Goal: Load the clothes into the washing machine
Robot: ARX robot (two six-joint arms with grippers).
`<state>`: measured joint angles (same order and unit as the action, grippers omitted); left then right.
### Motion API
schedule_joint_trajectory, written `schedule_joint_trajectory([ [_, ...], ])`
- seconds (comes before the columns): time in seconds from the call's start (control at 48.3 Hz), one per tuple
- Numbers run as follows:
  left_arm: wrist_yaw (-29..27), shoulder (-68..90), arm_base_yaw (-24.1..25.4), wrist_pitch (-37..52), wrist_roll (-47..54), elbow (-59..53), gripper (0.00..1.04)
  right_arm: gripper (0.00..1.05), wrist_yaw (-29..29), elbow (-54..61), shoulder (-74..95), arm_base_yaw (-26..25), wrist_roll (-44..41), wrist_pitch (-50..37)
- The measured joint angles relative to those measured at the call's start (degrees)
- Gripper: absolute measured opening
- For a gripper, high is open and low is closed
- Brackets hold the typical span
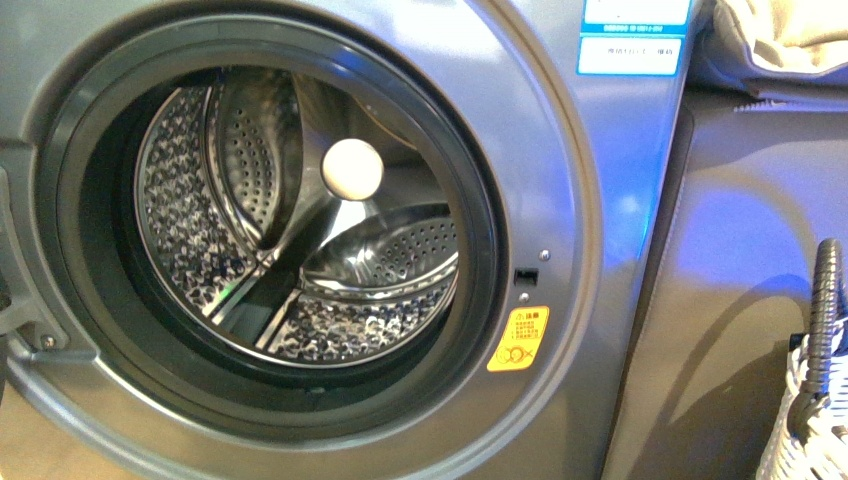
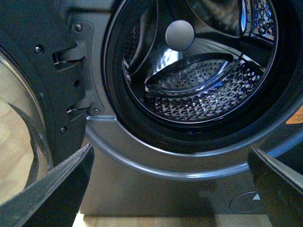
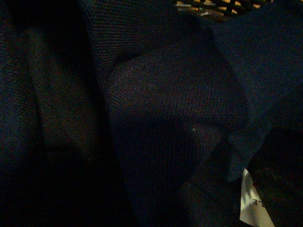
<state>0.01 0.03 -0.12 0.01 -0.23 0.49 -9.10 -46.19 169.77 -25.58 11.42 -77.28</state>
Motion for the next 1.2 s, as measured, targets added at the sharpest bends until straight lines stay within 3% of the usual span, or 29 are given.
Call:
schedule_joint_trajectory([
  [0.6,0.0,0.0,0.0,0.0,0.0,0.02,0.98,0.97,-2.21,0.24,-1.62,2.38,-0.52,-2.58],
  [1.201,0.0,0.0,0.02,0.0,0.0,0.02,0.98,0.97,-3.93,-1.81,-0.59,2.93,-0.61,2.27],
])
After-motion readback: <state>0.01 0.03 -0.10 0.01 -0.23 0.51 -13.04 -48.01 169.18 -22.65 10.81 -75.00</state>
